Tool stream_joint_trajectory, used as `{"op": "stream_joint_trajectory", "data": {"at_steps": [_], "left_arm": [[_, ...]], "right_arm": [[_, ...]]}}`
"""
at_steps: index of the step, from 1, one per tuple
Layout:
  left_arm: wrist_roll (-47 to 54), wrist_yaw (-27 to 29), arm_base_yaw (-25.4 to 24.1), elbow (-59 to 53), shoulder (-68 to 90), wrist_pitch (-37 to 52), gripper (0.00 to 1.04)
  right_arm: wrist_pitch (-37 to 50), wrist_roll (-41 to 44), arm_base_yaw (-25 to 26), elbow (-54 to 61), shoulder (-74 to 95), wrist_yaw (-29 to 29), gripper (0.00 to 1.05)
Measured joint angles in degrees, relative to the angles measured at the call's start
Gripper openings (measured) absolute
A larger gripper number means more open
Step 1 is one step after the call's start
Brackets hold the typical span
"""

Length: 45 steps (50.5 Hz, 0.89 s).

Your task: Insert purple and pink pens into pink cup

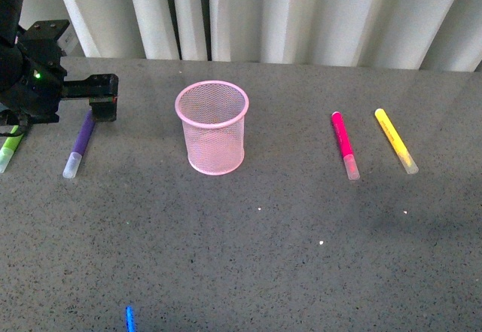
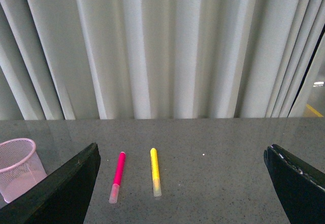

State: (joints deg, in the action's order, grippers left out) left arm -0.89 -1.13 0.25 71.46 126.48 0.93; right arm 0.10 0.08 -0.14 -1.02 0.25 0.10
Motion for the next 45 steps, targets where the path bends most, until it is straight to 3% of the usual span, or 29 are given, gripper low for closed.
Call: {"op": "stream_joint_trajectory", "data": {"at_steps": [20, 36, 45], "left_arm": [[2.5, 3.0, 0.0, 5.5, 6.6, -1.3, 0.98], [1.9, 2.6, 0.1, 3.3, 6.1, 0.1, 0.40], [-0.5, 2.9, -0.2, 1.4, 5.2, 2.6, 0.17]], "right_arm": [[0.0, 0.0, 0.0, 0.0, 0.0, 0.0, 0.98], [0.0, 0.0, 0.0, 0.0, 0.0, 0.0, 0.98], [0.0, 0.0, 0.0, 0.0, 0.0, 0.0, 0.98]]}}
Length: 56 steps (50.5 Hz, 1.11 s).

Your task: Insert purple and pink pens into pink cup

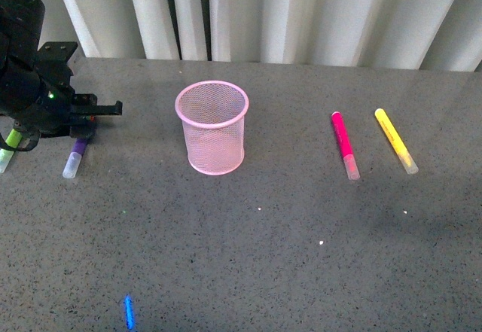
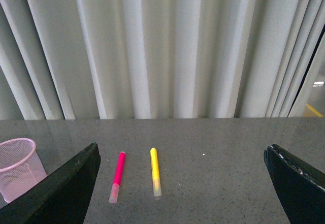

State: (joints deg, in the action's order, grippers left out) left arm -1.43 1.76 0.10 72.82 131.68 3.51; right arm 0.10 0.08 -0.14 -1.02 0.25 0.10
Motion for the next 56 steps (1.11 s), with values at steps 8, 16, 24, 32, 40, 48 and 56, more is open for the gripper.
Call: {"op": "stream_joint_trajectory", "data": {"at_steps": [8, 16, 24, 32, 40, 48, 56], "left_arm": [[-4.5, -1.6, -0.1, -4.2, -2.3, 4.2, 0.13], [-10.3, -3.4, 1.0, -9.9, -9.5, 12.0, 0.13], [-17.3, -4.9, 5.5, -17.3, -20.9, 26.8, 0.13], [-18.4, 0.1, 13.1, -24.7, -23.3, 46.4, 0.13], [-22.1, 7.8, 19.8, -26.0, -18.3, 57.9, 0.13], [-22.9, 11.8, 22.7, -25.9, -13.9, 63.1, 0.13], [-23.6, 12.0, 24.3, -24.3, -11.5, 63.3, 0.13]], "right_arm": [[0.0, 0.0, 0.0, 0.0, 0.0, 0.0, 0.98], [0.0, 0.0, 0.0, 0.0, 0.0, 0.0, 0.98], [0.0, 0.0, 0.0, 0.0, 0.0, 0.0, 0.98], [0.0, 0.0, 0.0, 0.0, 0.0, 0.0, 0.98], [0.0, 0.0, 0.0, 0.0, 0.0, 0.0, 0.98], [0.0, 0.0, 0.0, 0.0, 0.0, 0.0, 0.98], [0.0, 0.0, 0.0, 0.0, 0.0, 0.0, 0.98]]}}
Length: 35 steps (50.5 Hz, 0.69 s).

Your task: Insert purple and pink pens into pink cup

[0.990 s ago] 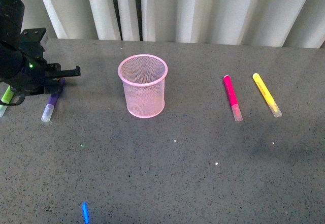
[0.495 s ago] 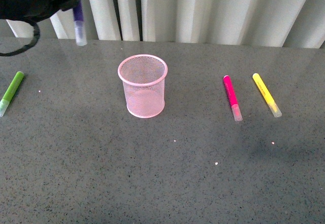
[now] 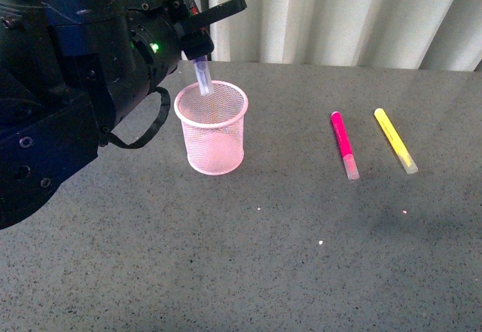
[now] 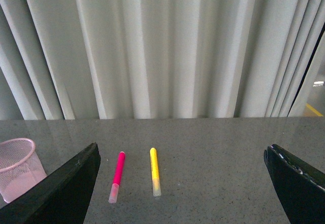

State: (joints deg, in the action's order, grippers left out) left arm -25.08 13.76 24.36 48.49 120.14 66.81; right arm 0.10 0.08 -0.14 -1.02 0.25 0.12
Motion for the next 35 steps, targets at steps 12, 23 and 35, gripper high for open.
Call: {"op": "stream_joint_trajectory", "data": {"at_steps": [12, 23, 35], "left_arm": [[-0.5, 0.8, 0.8, 3.0, 3.8, -0.9, 0.13], [-0.5, 1.3, 0.9, 4.1, 5.4, -1.2, 0.13], [-0.7, 0.2, 0.9, 4.1, 5.4, -1.7, 0.42]], "right_arm": [[0.0, 0.0, 0.0, 0.0, 0.0, 0.0, 0.98], [0.0, 0.0, 0.0, 0.0, 0.0, 0.0, 0.98], [0.0, 0.0, 0.0, 0.0, 0.0, 0.0, 0.98]]}}
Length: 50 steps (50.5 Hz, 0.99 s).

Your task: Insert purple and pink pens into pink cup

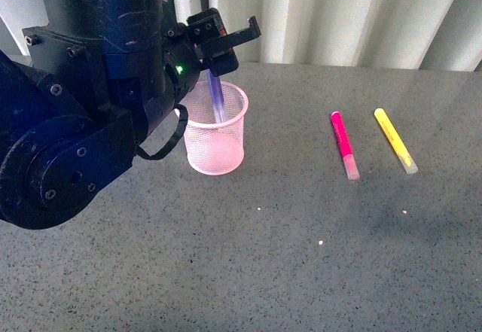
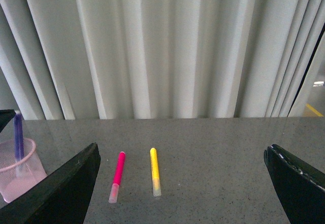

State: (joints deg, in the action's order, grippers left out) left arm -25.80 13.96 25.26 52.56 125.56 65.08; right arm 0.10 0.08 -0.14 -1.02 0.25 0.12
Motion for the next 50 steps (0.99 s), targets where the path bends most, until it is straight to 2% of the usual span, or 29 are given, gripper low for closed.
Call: {"op": "stream_joint_trajectory", "data": {"at_steps": [13, 15, 18, 29, 32, 40, 42, 47, 48, 50], "left_arm": [[1.0, -1.8, -0.4, -3.6, -4.5, -3.6, 0.79], [2.5, -2.6, -0.7, -4.8, -7.4, -7.4, 0.88], [5.6, -7.0, -1.6, -7.4, -13.7, -16.0, 1.00], [13.0, -22.6, -6.5, -16.2, -34.9, -45.1, 0.98], [13.7, -23.8, -8.4, -19.2, -42.7, -50.6, 0.98], [14.2, -24.0, -8.9, -19.3, -45.2, -50.9, 0.98], [15.2, -21.8, -8.4, -20.0, -44.2, -48.7, 0.96], [20.9, -4.7, -7.6, -28.5, -39.9, -21.9, 0.81], [21.7, -2.0, -7.9, -31.9, -39.7, -14.7, 0.75], [22.7, 0.0, -8.6, -34.5, -39.9, -8.9, 0.70]], "right_arm": [[0.0, 0.0, 0.0, 0.0, 0.0, 0.0, 0.98], [0.0, 0.0, 0.0, 0.0, 0.0, 0.0, 0.98], [0.0, 0.0, 0.0, 0.0, 0.0, 0.0, 0.98], [0.0, 0.0, 0.0, 0.0, 0.0, 0.0, 0.98], [0.0, 0.0, 0.0, 0.0, 0.0, 0.0, 0.98], [0.0, 0.0, 0.0, 0.0, 0.0, 0.0, 0.98], [0.0, 0.0, 0.0, 0.0, 0.0, 0.0, 0.98], [0.0, 0.0, 0.0, 0.0, 0.0, 0.0, 0.98], [0.0, 0.0, 0.0, 0.0, 0.0, -0.1, 0.98], [0.0, 0.0, 0.0, 0.0, 0.0, 0.0, 0.98]]}}
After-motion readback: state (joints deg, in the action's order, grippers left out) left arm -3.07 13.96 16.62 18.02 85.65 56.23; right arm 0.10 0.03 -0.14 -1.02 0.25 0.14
